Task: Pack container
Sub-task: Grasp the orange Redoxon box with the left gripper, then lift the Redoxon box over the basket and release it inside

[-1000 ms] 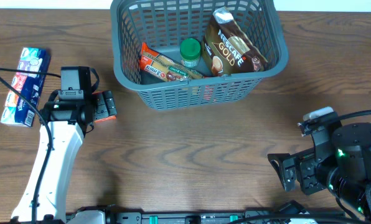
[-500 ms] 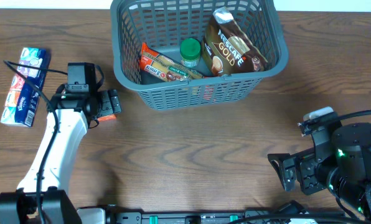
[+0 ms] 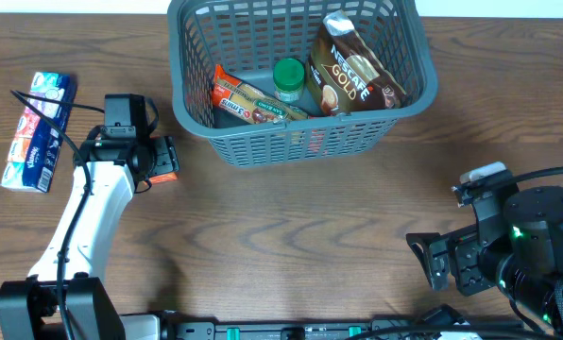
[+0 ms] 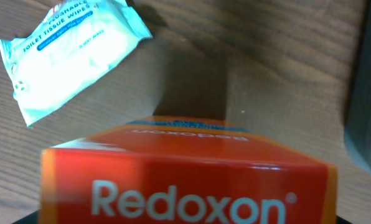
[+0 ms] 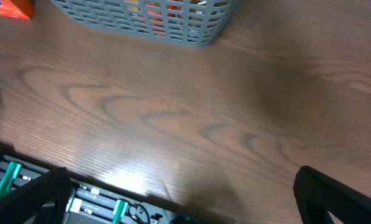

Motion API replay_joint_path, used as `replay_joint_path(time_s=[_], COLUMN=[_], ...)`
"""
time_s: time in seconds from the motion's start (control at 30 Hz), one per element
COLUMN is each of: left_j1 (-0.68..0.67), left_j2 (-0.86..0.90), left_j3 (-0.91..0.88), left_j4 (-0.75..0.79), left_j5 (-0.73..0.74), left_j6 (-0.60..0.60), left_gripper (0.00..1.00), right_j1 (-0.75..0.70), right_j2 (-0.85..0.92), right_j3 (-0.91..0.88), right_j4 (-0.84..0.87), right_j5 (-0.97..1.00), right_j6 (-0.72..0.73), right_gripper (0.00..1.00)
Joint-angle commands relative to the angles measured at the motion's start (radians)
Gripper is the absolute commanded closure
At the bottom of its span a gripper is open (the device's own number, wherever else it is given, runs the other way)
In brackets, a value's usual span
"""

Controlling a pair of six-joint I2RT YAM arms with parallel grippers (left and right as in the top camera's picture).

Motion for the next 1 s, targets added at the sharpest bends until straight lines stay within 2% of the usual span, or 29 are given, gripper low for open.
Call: replay_joint_path(time_s=[0.0, 0.53, 0.8, 0.97], left_j1=[0.003, 0.003, 0.003, 0.003], left_j2=[0.008, -0.017, -0.178, -0.296], left_j3=[0.016, 0.018, 0.056, 0.094], left_j4=[0.012, 0.015, 0.014, 0.015], left_j5=[0.003, 0.003, -0.019, -0.079], left_j6=[0.006, 0.006, 0.006, 0.006], left_gripper=[0.3, 0.48, 0.66, 0.69], right_j1=[-0.003, -0.003, -0.003, -0.003], right_j2=[0.001, 0.001, 0.001, 0.001], right_j3=[0.014, 0.014, 0.014, 0.014], right_j4=[-0.003, -0.003, -0.002, -0.002], right_j5=[-0.001, -0.001, -0.001, -0.001], right_j6=[-0.011, -0.011, -0.011, -0.011], right_gripper=[0.01, 0.01, 0.01, 0.01])
